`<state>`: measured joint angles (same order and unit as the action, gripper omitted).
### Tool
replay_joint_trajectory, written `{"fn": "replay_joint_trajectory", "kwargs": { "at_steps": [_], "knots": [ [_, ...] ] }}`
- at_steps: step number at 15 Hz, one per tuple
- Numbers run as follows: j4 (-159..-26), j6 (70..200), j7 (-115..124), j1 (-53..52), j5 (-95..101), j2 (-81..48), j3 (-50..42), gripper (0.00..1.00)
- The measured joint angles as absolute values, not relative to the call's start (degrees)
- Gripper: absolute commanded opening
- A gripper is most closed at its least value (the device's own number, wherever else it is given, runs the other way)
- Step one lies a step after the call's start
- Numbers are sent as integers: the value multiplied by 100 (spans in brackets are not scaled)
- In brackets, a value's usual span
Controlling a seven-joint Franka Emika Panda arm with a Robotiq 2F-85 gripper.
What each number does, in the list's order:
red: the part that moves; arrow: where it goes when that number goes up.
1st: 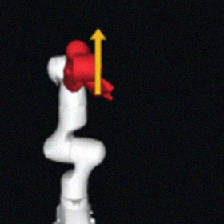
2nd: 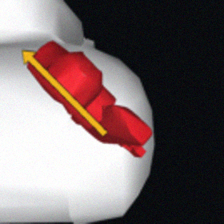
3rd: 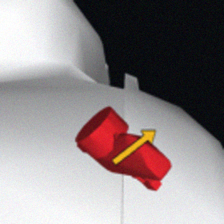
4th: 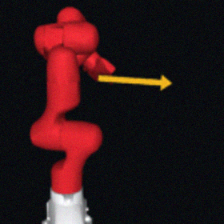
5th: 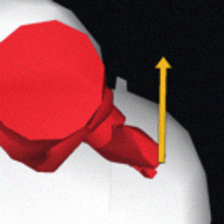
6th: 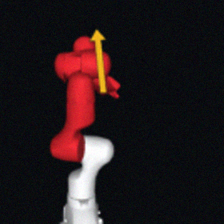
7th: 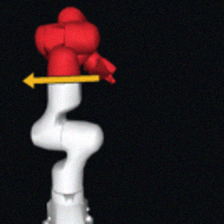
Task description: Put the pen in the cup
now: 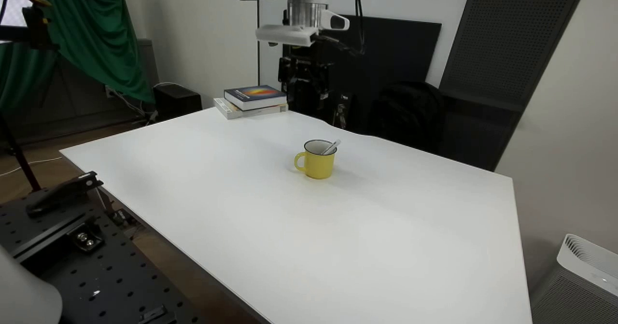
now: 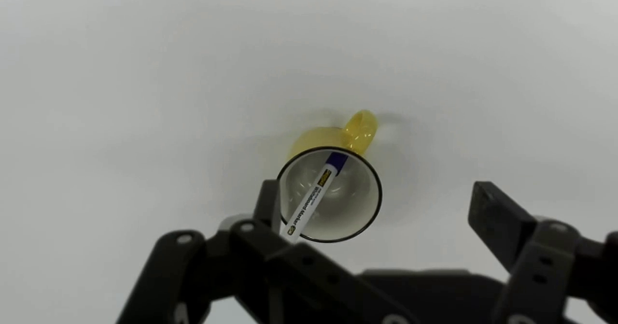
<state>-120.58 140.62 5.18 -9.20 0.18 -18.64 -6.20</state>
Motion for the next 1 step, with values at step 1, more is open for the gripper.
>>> {"fn": "replay_joint_trajectory", "kwargs": {
  "at_steps": [1],
  "knots": [
    [-12062, 14078, 518, -900, 18, -1876, -599, 100]
  ]
}}
